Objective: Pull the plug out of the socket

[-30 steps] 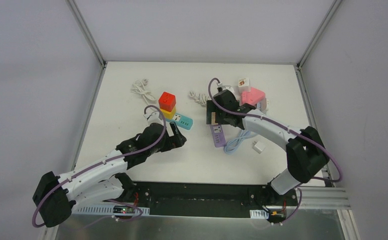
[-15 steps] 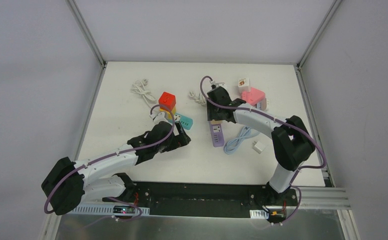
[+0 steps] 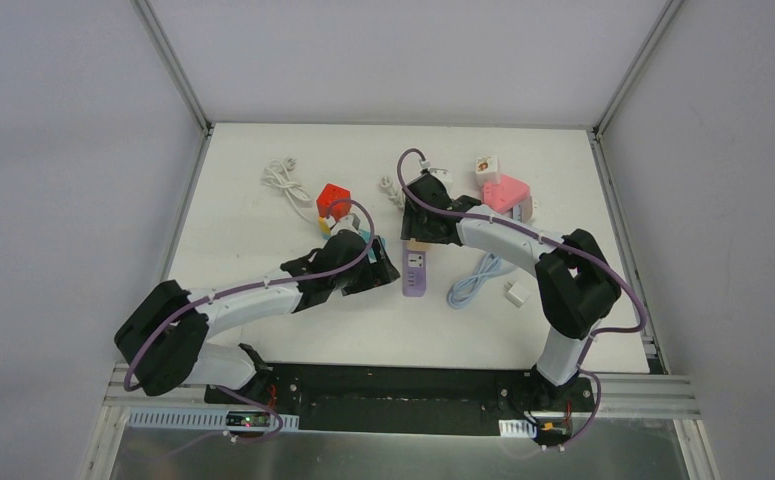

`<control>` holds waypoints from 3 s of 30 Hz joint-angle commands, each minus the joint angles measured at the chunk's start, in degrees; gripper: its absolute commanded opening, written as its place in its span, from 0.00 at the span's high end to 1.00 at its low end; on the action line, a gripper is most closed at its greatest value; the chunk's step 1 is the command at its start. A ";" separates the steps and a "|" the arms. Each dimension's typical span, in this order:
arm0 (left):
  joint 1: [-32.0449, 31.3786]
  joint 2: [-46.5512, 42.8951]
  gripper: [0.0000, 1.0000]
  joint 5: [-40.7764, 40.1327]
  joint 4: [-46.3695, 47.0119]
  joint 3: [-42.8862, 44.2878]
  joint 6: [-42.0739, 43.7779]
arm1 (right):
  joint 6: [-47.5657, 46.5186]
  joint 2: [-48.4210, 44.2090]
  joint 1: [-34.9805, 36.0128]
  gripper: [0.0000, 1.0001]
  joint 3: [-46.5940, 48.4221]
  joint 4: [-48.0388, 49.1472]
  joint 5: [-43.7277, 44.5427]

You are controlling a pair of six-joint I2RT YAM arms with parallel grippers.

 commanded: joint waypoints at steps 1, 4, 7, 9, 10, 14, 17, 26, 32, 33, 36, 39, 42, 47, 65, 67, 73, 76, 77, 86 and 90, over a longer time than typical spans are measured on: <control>0.60 4.57 0.31 5.92 9.22 1.29 0.29 | 7.80 1.74 1.02 0.98 1.15 -4.77 -2.07; 0.60 7.40 0.37 5.75 12.53 0.43 -0.03 | 8.71 1.60 1.48 1.00 1.00 -5.07 -2.22; 0.52 10.52 0.45 6.00 13.63 0.22 -0.56 | 8.86 1.18 1.75 1.00 0.98 -5.22 -2.77; 0.51 12.43 0.55 6.41 15.05 -0.52 -1.32 | 8.68 0.86 1.82 1.00 0.94 -5.10 -3.18; 0.54 13.15 0.59 6.36 15.31 -0.94 -1.88 | 8.51 0.74 1.81 1.00 1.06 -5.11 -3.30; 0.35 15.11 0.70 5.53 16.00 -3.79 -3.81 | 7.74 0.09 1.91 1.00 0.49 -3.58 -5.88; 0.10 16.39 0.74 5.45 16.29 -6.37 -4.60 | 7.73 0.00 4.15 1.00 -1.71 0.48 -6.49; 0.04 21.65 0.77 7.52 26.08 -14.65 -12.56 | 6.60 1.43 5.02 1.00 0.92 -2.07 -2.98; 0.07 23.39 0.78 8.41 28.48 -15.74 -14.17 | 4.80 0.79 3.97 1.00 0.60 2.74 -10.93; 0.07 23.36 0.78 8.39 28.37 -15.68 -14.21 | 3.81 1.97 5.05 1.00 1.45 1.71 -8.69; 0.12 23.09 0.78 8.15 27.28 -15.57 -14.23 | 2.22 5.65 7.18 1.00 5.30 -4.88 -0.44; 0.07 22.76 0.78 8.10 26.29 -15.40 -14.10 | 1.42 4.08 6.74 1.00 5.33 -5.44 0.11; 0.07 22.47 0.78 8.14 25.66 -15.39 -13.97 | 2.05 -0.07 4.11 1.00 3.40 -1.92 -6.29; 0.12 22.10 0.78 8.17 24.21 -14.85 -13.71 | 2.19 -1.78 3.27 1.00 0.73 1.54 -10.15; 0.07 20.72 0.79 6.33 14.91 -12.74 -13.08 | -4.12 -2.01 4.87 1.00 0.65 1.25 -6.74; 0.08 20.86 0.79 6.58 14.38 -12.34 -13.04 | -4.75 0.27 6.04 1.00 2.72 -2.14 -2.77; 0.07 20.61 0.79 6.44 13.57 -12.16 -13.05 | -3.30 -4.38 2.57 1.00 1.23 1.46 -11.25; 0.09 20.51 0.79 6.38 13.21 -12.14 -13.13 | -0.27 -6.96 -0.33 1.00 -1.59 6.28 -18.72; 0.07 20.45 0.79 6.34 13.03 -12.14 -13.13 | 0.11 -6.73 -0.26 1.00 -1.60 6.53 -18.90; 0.16 20.38 0.80 5.95 11.48 -11.70 -13.13 | -4.18 0.02 6.18 1.00 5.20 -3.92 -0.45; 0.29 20.26 0.80 5.50 9.37 -11.11 -12.88 | -3.23 -3.94 2.42 1.00 4.63 -2.40 -7.32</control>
